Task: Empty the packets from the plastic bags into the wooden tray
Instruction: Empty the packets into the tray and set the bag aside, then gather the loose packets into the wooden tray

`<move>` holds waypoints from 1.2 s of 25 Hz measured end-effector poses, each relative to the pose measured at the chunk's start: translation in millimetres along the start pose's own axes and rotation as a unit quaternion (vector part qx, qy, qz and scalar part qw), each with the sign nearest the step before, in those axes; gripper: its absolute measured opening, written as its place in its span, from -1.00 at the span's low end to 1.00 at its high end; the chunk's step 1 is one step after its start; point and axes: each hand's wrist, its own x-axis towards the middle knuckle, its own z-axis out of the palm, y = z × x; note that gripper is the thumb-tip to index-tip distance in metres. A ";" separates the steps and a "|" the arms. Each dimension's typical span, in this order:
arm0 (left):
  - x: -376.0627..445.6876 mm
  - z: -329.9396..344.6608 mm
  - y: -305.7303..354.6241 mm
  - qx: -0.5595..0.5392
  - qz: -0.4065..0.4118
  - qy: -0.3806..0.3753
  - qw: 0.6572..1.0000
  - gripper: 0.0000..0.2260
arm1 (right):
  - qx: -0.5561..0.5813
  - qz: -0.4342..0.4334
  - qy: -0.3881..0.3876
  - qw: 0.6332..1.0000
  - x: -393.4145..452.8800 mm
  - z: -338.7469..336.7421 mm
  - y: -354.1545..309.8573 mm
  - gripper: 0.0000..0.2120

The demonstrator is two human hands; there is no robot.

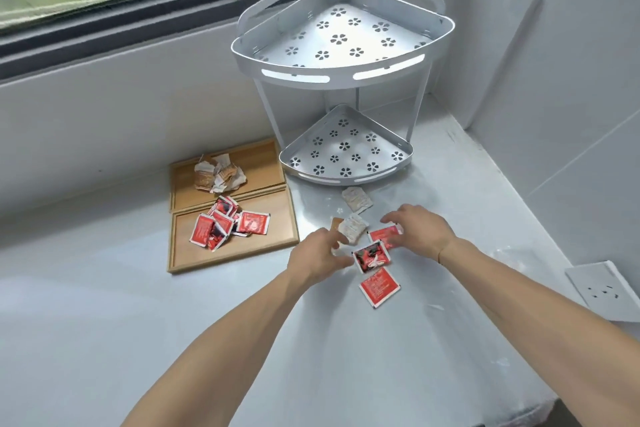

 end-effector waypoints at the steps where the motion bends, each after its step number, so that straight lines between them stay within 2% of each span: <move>1: 1.3 6.8 5.8 0.014 0.007 -0.006 1.000 -0.60 | -0.004 -0.001 0.001 1.000 4.9 6.3 -1.6 -0.56; 6: 6.9 39.1 25.1 0.053 -0.001 0.014 0.998 -0.59 | -0.032 -0.005 0.028 0.999 10.9 26.2 -0.7 -0.58; 11: 6.8 46.3 30.3 0.020 0.009 0.042 0.999 -0.76 | 0.048 0.051 0.047 0.996 6.7 27.1 3.4 -0.72; 14: 7.4 46.4 34.8 -0.077 -0.039 0.017 0.996 -0.84 | 0.117 0.092 0.027 0.988 -3.1 26.3 9.8 -0.71; 19: -6.3 41.7 40.0 -0.279 -0.126 -0.018 0.952 -0.68 | 0.181 0.120 0.051 0.975 -26.1 28.1 20.4 -0.75; 21: -20.9 47.3 42.1 -0.247 -0.109 -0.073 0.960 -0.57 | 0.183 0.110 0.058 0.975 -36.2 30.6 20.4 -0.79; 23: -32.4 58.2 43.7 -0.160 -0.091 -0.098 0.978 -0.51 | 0.183 0.105 0.063 0.976 -46.5 32.9 19.2 -0.80; 25: -43.1 65.9 47.4 -0.073 -0.080 -0.078 0.991 -0.53 | 0.188 0.099 0.082 0.974 -57.6 33.9 16.1 -0.82; 27: -50.1 69.6 52.1 0.006 -0.058 -0.033 0.998 -0.62 | 0.191 0.088 0.098 0.973 -68.6 34.3 11.6 -0.83; 30: -56.7 74.1 55.1 0.023 -0.067 0.013 0.997 -0.68 | 0.192 0.087 0.111 0.971 -85.2 39.1 6.9 -0.83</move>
